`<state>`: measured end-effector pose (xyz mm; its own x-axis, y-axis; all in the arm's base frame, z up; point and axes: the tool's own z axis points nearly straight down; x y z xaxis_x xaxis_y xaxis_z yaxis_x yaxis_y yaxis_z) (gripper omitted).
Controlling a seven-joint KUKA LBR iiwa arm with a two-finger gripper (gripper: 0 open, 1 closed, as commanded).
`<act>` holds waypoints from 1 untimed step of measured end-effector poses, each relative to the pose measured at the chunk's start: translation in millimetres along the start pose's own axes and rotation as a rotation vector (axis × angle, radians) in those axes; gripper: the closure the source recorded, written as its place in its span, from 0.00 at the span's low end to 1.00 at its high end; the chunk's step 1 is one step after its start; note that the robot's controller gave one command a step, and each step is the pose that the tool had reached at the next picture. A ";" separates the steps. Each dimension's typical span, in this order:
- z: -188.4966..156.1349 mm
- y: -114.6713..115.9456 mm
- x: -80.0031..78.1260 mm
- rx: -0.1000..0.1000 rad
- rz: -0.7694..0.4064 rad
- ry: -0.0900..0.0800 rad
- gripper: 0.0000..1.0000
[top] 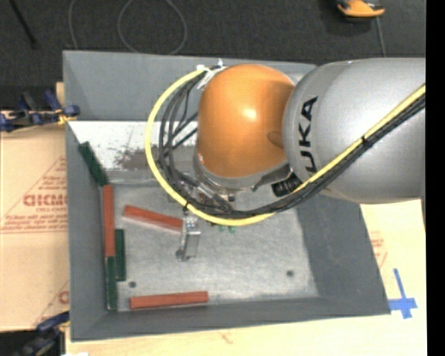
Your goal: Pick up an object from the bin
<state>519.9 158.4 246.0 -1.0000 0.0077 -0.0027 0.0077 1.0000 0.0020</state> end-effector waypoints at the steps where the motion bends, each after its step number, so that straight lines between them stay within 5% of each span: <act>1: 47.4 35.7 -56.4 0.002 -0.139 -0.002 0.00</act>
Offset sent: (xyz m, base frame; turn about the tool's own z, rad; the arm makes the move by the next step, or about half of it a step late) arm 0.0544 0.0360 -0.0458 -0.1392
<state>576.8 193.7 198.9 -0.9914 -0.1310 -0.0050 -0.1310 0.9914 -0.0001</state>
